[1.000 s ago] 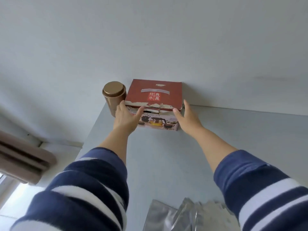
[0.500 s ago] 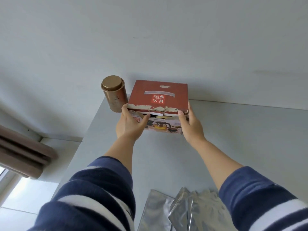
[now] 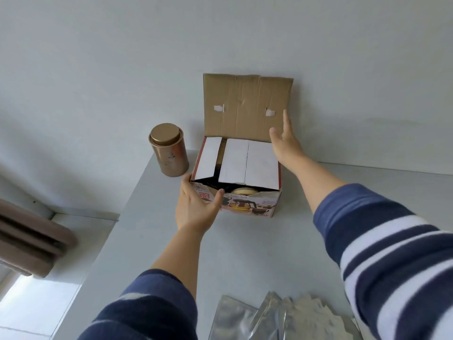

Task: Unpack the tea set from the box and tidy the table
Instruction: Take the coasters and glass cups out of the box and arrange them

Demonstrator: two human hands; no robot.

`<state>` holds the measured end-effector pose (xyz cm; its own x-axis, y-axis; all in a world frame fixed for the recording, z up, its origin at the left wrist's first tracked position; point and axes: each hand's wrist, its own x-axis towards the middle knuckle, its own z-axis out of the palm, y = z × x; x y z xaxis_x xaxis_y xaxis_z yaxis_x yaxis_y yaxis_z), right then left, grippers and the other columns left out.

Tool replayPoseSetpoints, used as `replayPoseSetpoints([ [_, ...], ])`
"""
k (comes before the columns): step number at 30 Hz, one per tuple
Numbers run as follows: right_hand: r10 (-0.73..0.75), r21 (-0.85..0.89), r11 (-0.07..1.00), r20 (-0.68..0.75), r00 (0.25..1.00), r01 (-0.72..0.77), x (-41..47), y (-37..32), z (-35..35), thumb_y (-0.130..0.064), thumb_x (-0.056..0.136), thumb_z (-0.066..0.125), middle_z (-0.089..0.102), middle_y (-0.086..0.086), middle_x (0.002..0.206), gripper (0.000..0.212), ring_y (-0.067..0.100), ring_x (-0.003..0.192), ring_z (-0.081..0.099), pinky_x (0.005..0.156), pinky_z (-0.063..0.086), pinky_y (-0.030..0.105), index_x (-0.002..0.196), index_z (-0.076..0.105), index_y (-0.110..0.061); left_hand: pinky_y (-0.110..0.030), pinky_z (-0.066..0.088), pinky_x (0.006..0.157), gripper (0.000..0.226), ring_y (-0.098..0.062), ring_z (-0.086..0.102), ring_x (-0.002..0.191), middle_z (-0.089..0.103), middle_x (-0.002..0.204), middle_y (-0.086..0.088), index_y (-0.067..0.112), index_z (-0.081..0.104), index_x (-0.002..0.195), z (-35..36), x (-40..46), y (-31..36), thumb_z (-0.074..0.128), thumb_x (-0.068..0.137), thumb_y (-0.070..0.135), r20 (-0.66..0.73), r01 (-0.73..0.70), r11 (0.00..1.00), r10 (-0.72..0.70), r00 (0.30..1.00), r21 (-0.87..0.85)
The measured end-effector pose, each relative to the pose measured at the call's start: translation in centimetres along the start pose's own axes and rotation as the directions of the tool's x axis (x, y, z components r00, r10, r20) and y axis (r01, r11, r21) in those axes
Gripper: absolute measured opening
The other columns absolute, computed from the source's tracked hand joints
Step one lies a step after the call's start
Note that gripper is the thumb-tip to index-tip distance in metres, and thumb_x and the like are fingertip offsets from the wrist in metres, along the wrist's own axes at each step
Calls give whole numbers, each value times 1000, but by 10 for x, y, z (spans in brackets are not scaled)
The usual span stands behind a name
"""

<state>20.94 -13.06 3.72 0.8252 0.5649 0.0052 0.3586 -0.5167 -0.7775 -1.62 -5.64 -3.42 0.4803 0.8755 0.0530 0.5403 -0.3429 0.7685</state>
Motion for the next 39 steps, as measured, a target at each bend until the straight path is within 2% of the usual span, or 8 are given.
replayPoseSetpoints([
  [11,90,-338,941,333,938,30,-59,-2,18,-73,65,66,-30,-6,157,113,30,147,-19,118,10,55,149,-4,-46,-44,54,81,53,-25,59,99,55,126,-1,18,38,128,-15,17,15,51,89,51,41,71,988,-78,996,139],
  [18,-348,-343,897,-160,924,279,-96,14,11,-43,90,55,57,3,125,47,25,104,58,74,45,29,131,49,-20,-37,45,75,41,-30,58,94,62,110,-11,13,47,127,-30,28,18,29,101,40,-24,173,984,-172,985,35],
  [21,-84,109,985,-385,919,135,-104,26,10,-34,97,46,67,9,106,31,27,89,63,67,45,23,120,56,-14,-38,43,81,43,-37,58,109,56,132,-14,9,33,139,-34,28,15,38,100,27,-69,207,971,-216,974,-119],
  [24,473,795,588,-192,860,-146,-104,38,8,-28,99,44,64,13,98,18,35,94,65,85,54,42,102,53,-13,-38,45,82,44,-33,57,110,45,139,-9,18,35,141,-34,26,11,43,98,26,-105,175,977,-187,977,-121],
  [28,647,857,140,300,701,-497,-118,54,6,-30,97,50,56,3,73,24,12,59,48,56,44,25,89,56,-9,-39,48,85,43,-27,57,110,42,139,-3,17,59,127,-30,24,9,38,98,41,-70,139,989,-135,988,47],
  [32,670,551,521,209,712,-652,-124,49,8,-28,92,57,51,2,71,24,13,50,37,42,34,20,75,55,-12,-36,48,80,44,-24,56,109,54,129,-5,17,57,130,-24,21,12,44,96,41,-6,109,993,-109,994,33],
  [35,153,32,988,-265,952,-150,-117,26,5,-21,92,56,60,-1,84,11,17,69,52,58,39,24,97,61,-12,-34,48,78,43,-25,57,107,57,125,-8,17,56,132,-21,18,14,40,98,38,-10,106,994,-106,994,19],
  [39,-254,-397,855,241,937,334,-104,-13,8,-19,92,57,70,1,107,27,20,95,65,76,51,28,118,65,-20,-35,50,74,40,-25,60,100,61,117,-8,20,59,128,-22,18,15,37,99,36,-1,94,995,-94,996,45],
])
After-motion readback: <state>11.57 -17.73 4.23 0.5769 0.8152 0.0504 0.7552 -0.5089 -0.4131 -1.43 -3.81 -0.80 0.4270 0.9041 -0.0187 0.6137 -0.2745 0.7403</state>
